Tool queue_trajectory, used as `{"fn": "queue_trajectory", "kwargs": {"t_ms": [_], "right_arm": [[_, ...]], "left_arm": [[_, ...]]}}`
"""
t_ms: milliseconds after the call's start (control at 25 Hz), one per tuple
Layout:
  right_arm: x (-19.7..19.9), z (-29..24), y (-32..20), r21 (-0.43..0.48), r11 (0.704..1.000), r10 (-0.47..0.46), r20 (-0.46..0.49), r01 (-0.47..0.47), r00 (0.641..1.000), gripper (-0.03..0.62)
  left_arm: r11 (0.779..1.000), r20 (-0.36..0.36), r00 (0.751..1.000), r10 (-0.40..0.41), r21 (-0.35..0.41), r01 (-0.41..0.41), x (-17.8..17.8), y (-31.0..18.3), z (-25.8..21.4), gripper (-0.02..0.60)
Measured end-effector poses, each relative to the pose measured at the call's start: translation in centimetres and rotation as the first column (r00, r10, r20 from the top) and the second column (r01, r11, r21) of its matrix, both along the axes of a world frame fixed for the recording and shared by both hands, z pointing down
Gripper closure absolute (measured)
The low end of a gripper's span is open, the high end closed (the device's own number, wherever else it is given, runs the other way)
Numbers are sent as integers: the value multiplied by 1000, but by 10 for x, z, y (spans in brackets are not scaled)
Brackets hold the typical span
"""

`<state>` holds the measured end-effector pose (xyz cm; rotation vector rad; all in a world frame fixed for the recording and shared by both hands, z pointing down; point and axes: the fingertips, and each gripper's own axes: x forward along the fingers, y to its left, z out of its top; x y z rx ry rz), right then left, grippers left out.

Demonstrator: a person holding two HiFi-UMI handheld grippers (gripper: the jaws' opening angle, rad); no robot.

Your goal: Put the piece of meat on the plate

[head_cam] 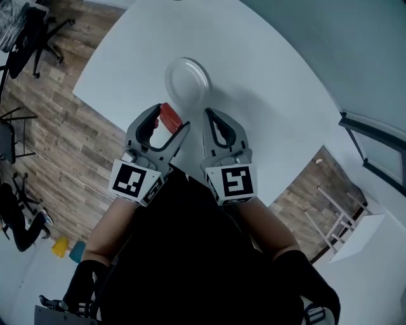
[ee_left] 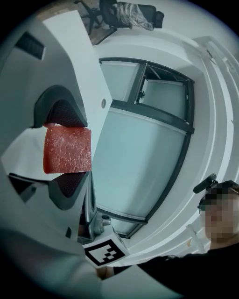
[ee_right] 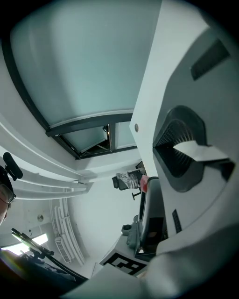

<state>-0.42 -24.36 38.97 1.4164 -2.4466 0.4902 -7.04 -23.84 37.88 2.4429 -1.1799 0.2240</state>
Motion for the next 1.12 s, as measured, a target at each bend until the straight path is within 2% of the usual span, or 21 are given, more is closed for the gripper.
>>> {"fn": "queue_trajectory", "kwargs": {"t_ms": [80, 160, 280, 440, 600, 760, 1000, 1120], "right_arm": [[-2, 16, -6, -47, 999, 9, 0, -9, 1000, 591], [-4, 36, -13, -118, 993, 23, 20, -21, 1000, 591], [-2, 61, -20, -185, 981, 59, 17, -55, 998, 591], [-16, 90, -40, -213, 973, 91, 12, -86, 996, 591], [-8, 98, -44, -228, 968, 116, 32, -106, 993, 591], [-2, 108, -49, -247, 961, 137, 38, -123, 990, 591], [10, 119, -54, -274, 948, 181, 56, -159, 982, 591], [11, 127, -55, -286, 943, 191, 55, -168, 980, 591]], "left_arm": [[999, -14, 1000, 0, -37, 0, -1, -10, 14, 291], [999, 12, 1000, 13, -50, -12, -2, -21, 29, 291], [996, 69, 996, 55, -74, -50, 0, -35, 52, 291], [992, 186, 975, 121, -67, -111, -10, -60, 85, 290], [982, 290, 938, 190, -74, -176, 8, -67, 101, 290], [963, 386, 882, 269, -109, -245, 20, -71, 116, 290], [933, 460, 812, 358, -143, -330, 36, -70, 122, 290], [925, 482, 790, 378, -161, -344, 40, -69, 131, 290]]}}
